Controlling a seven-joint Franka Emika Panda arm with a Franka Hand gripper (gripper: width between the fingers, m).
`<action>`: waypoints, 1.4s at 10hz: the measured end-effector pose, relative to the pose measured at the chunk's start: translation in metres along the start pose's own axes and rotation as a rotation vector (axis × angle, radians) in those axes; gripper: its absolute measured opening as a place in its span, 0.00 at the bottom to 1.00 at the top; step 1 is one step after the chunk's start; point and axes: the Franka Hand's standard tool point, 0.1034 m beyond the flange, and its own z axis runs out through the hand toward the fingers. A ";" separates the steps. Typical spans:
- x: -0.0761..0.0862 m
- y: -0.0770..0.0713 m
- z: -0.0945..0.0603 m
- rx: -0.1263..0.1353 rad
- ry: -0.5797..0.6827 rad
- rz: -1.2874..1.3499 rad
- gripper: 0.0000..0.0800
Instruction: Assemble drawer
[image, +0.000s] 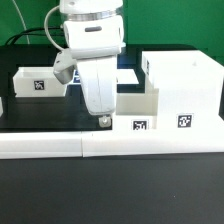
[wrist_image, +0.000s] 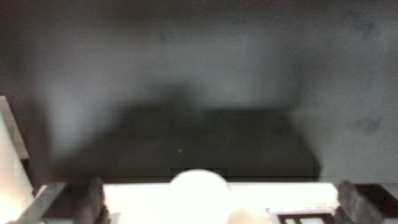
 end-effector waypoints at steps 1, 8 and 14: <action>0.002 0.002 -0.001 0.003 -0.001 -0.005 0.81; 0.007 -0.007 0.004 0.012 0.005 -0.029 0.81; 0.014 -0.023 0.011 0.040 0.011 0.005 0.81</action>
Offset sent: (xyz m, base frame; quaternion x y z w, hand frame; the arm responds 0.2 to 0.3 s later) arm 0.0092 0.0361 -0.0027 0.0061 0.0147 -0.0257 0.9995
